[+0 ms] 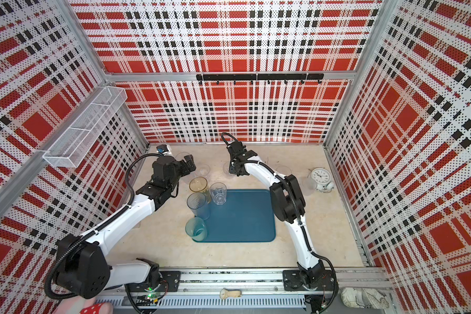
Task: Place the glasses into the tray
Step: Pick up the glass from the top-center of the table, then place the glass on the tray.
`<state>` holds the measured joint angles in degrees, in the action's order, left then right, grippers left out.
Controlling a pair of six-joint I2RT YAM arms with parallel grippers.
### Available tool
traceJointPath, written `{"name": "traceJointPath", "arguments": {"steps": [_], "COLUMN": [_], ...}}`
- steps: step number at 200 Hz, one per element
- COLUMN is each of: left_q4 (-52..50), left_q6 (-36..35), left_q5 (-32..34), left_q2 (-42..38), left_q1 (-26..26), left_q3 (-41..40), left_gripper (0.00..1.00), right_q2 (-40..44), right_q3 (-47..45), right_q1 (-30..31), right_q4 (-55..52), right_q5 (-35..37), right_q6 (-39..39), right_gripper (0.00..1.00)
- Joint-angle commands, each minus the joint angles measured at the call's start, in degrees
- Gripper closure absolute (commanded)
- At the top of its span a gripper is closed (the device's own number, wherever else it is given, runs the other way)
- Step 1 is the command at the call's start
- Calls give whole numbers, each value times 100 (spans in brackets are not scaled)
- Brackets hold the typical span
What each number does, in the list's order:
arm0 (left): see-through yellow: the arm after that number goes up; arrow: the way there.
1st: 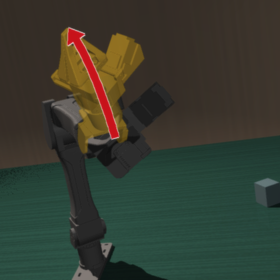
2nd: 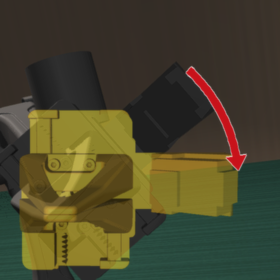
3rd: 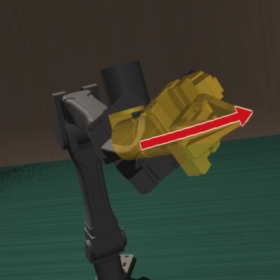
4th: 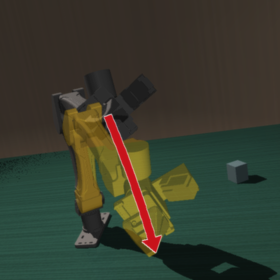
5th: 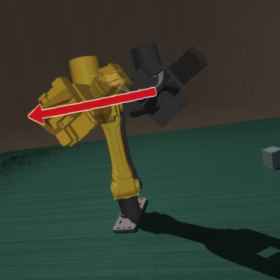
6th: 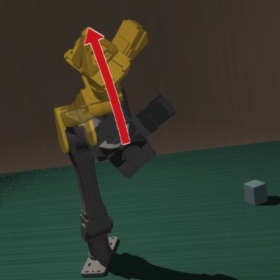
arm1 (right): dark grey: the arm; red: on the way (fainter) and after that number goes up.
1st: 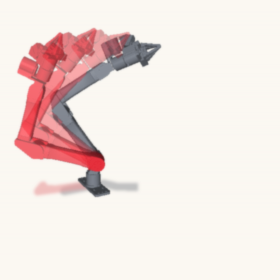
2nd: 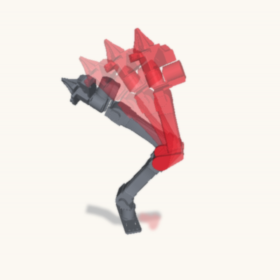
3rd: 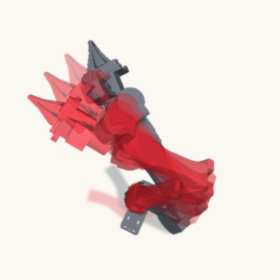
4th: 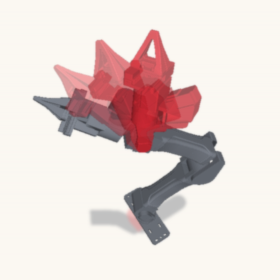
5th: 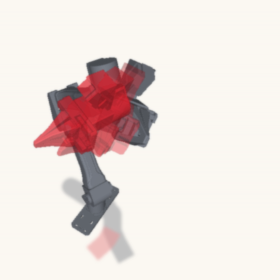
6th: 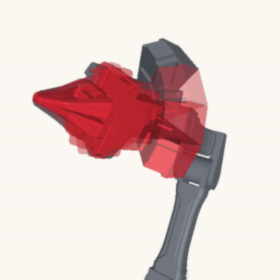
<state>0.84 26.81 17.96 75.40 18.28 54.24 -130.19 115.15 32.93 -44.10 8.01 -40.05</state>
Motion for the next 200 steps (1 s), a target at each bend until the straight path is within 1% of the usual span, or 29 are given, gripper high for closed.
{"name": "traceJointPath", "arguments": {"steps": [1,20,43,66,86,115,117,145,170,185,189,200], "left_q4": [36,55,365,641,698,613,600,472,477,465,457,426], "left_q6": [24,13,-26,-10,-9,-139,-147,-206,-207,-218,-223,-249], "left_q5": [-64,-104,-221,-274,-348,-313,-300,-222,-231,-223,-218,-215], "left_q2": [-44,-70,-120,-98,-6,71,72,105,48,13,-9,-49], "left_q1": [-74,-177,-282,-322,-301,-231,-225,-200,-202,-211,-218,-249], "left_q3": [-71,-116,-292,-422,-419,-397,-403,-384,-405,-407,-411,-416], "left_gripper": [2,2,2,2,2,2,2,2,2,2,2,2], "right_q2": [608,1174,2059,2814,3181,3290,3283,3065,2563,2338,2296,2212], "right_q3": [58,-413,-1357,-2212,-2707,-3006,-3012,-2764,-2286,-2156,-2155,-2137], "right_q1": [3,3,3,133,423,1120,1159,1727,2007,2093,2107,2130], "right_q4": [-471,-751,-959,-1197,-1409,-1733,-1751,-1842,-1883,-1753,-1718,-1631], "right_q5": [251,355,353,357,352,359,456,534,436,425,249,151], "right_q6": [288,405,380,94,-222,-727,-764,-969,-969,-980,-995,-1017], "right_gripper": [95,95,95,95,95,97,97,97,96,96,96,96]}}
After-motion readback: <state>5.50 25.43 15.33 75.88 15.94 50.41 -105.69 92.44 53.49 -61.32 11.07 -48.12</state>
